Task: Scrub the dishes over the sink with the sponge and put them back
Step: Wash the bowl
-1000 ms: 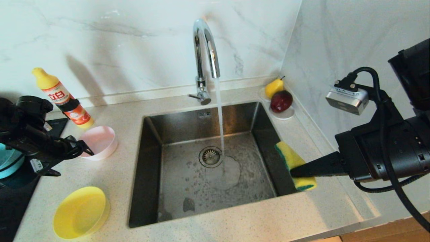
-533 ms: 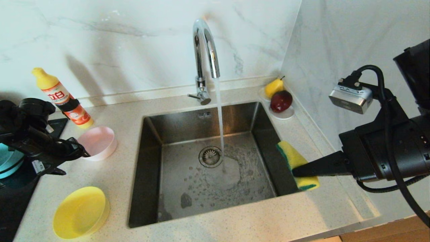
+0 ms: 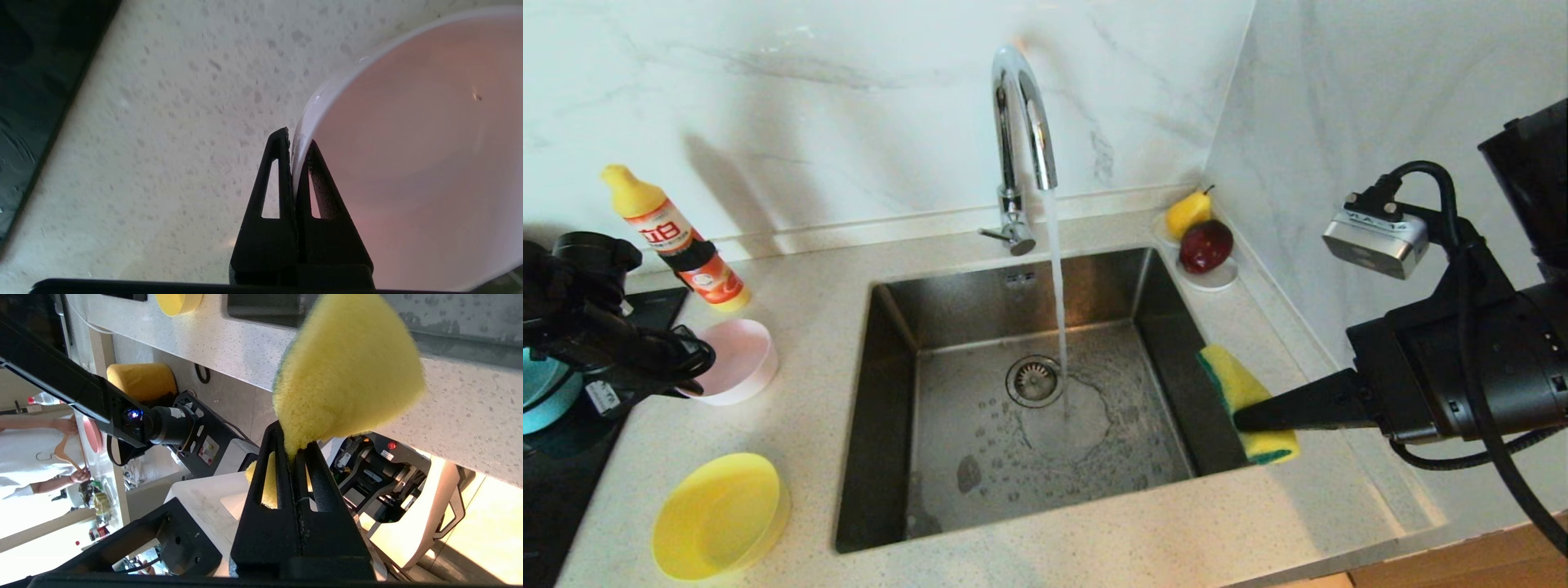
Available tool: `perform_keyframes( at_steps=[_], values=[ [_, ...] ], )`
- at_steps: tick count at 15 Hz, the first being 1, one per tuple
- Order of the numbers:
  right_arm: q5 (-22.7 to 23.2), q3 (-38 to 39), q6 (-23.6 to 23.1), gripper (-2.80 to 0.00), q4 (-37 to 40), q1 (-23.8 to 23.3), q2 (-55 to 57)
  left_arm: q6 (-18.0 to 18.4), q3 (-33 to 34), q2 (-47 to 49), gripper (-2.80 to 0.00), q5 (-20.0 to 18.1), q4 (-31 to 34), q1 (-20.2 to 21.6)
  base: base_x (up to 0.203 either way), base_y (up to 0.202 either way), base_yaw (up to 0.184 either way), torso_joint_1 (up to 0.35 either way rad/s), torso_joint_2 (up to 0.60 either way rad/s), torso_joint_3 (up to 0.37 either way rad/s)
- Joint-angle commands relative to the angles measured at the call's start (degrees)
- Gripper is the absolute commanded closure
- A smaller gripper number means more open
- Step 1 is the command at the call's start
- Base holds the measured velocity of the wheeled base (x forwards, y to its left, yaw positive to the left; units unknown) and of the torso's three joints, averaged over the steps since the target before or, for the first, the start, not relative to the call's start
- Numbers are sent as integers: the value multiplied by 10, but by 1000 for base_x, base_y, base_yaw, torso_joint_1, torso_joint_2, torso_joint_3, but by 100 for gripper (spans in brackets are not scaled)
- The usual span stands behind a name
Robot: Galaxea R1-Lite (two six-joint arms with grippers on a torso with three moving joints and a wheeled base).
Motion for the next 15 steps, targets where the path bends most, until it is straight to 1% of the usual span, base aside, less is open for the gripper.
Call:
perform_keyframes(
  at_steps=[1,5,8,11,13,15],
  values=[
    [1,-5,1,0,1,0,2,-3,-10,3,0,1,2,8,0,0,0,0,0,0],
    [3,-3,1,0,1,1,2,-6,-35,-11,0,-1,12,31,0,0,0,0,0,0],
    [2,3,-1,0,0,1,0,-26,-40,-39,0,-1,11,32,0,0,0,0,0,0],
    [2,4,-1,0,0,0,4,-44,-65,-79,0,-3,14,32,0,0,0,0,0,0],
    [2,3,-1,0,0,0,4,-49,-91,-110,0,-6,27,30,0,0,0,0,0,0],
    [2,4,-1,0,0,0,4,-56,-118,-138,0,-9,52,8,0,0,0,0,0,0]
  ],
)
